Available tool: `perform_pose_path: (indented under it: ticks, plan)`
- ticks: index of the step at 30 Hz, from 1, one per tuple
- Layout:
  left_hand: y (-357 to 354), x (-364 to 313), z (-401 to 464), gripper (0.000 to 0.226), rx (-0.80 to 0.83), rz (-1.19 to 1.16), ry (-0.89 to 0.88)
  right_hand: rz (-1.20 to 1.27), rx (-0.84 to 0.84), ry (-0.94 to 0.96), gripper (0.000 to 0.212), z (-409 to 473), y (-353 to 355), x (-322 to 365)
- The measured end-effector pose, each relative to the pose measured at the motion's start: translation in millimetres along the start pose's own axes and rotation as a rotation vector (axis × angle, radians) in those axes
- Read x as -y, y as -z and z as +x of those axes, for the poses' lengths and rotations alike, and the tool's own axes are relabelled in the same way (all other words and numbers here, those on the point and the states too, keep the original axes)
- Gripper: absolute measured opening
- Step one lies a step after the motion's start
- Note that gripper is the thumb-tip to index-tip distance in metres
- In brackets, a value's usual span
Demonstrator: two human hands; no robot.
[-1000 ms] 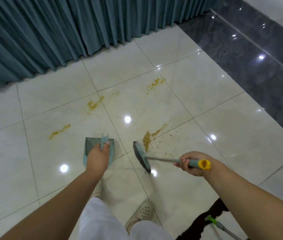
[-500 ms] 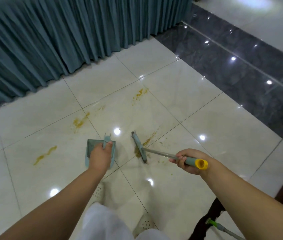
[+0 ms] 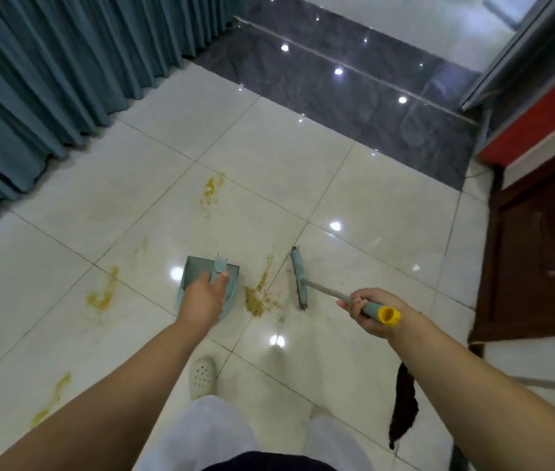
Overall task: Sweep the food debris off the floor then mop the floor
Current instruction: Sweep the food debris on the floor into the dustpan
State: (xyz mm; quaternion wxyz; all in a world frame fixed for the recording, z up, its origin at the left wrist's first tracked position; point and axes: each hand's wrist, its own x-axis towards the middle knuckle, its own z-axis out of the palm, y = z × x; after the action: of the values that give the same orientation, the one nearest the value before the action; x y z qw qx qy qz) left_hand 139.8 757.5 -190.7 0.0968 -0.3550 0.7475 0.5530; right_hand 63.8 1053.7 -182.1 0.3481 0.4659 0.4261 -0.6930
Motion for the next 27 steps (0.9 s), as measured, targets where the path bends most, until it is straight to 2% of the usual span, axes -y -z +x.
perform_pose_path:
  ticks: [3,9,13,16,19,27]
  plan:
    - [23,-7,15,0.03,0.128,0.062,-0.029,0.126,-0.04,0.035,0.01,-7,-17,-27]
    - [37,-15,26,0.032,0.268,0.106,-0.063,0.343,-0.113,0.062,0.01,-30,-14,-78]
    - [29,-12,16,0.033,0.318,0.148,-0.088,0.491,-0.161,0.065,0.008,-45,15,-113]
    - [24,-4,6,0.033,0.346,0.186,-0.131,0.598,-0.208,0.071,0.016,-50,39,-138]
    - [22,3,-9,0.032,0.368,0.205,-0.179,0.669,-0.237,0.101,0.008,-58,62,-162]
    - [-5,14,-30,0.032,0.434,0.302,-0.246,0.912,-0.333,0.192,0.011,-94,107,-224]
